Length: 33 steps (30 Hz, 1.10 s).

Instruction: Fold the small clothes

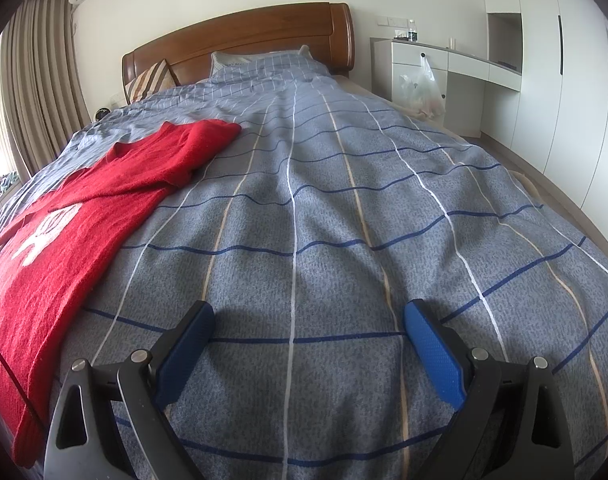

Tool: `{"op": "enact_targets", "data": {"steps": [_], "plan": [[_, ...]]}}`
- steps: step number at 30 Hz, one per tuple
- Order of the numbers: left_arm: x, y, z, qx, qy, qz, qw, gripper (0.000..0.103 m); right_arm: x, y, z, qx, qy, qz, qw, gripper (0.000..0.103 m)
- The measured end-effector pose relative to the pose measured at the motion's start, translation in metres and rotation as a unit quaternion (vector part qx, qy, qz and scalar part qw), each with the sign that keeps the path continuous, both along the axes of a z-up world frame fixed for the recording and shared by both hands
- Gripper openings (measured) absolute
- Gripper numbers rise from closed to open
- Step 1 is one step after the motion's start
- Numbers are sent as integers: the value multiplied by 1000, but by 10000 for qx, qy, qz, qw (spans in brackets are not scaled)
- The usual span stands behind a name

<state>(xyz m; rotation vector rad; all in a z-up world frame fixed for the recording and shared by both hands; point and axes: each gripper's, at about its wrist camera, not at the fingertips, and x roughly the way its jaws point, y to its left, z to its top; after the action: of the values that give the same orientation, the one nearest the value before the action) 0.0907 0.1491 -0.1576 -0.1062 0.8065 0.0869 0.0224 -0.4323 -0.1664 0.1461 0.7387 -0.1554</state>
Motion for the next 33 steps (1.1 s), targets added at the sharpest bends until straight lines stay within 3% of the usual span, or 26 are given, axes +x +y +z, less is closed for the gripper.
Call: {"op": "enact_targets", "data": {"steps": [6,10,14,17,21,23,24,25,27,29,33], "plan": [[-7,3,9,-372,-3,-156,9992,103,0,1,0,-14,3,-3,10000,95],[-1,33,22,-1296,-10,-153,9914,103,1,1,-2,-65,17,-19,10000,95],[21,107,35,-2110,-92,577,9757,102,1,-1,-3,-84,11,-23,10000,95],[46,161,40,-2113,15,1259,9693,102,1,0,-3,-86,7,-23,10000,95],[97,192,32,-1720,497,1350,9745,100,1,0,-3,-94,10,-24,10000,96],[117,196,25,-1576,722,1362,9754,85,1,0,-3,-97,9,-24,9999,96],[125,196,19,-1518,818,1400,9750,67,1,-1,-4,-102,10,-25,9999,96],[130,196,17,-1467,869,1429,9749,58,1,0,-3,-97,8,-23,9999,96],[134,190,18,-1371,812,1429,9768,6,1,0,-3,-99,6,-24,9999,96],[137,179,34,-1236,670,1338,9810,3,1,-1,-3,-101,5,-23,9999,96],[143,120,106,-904,14,545,9944,3,1,1,-3,-116,10,-25,9999,96]]}}
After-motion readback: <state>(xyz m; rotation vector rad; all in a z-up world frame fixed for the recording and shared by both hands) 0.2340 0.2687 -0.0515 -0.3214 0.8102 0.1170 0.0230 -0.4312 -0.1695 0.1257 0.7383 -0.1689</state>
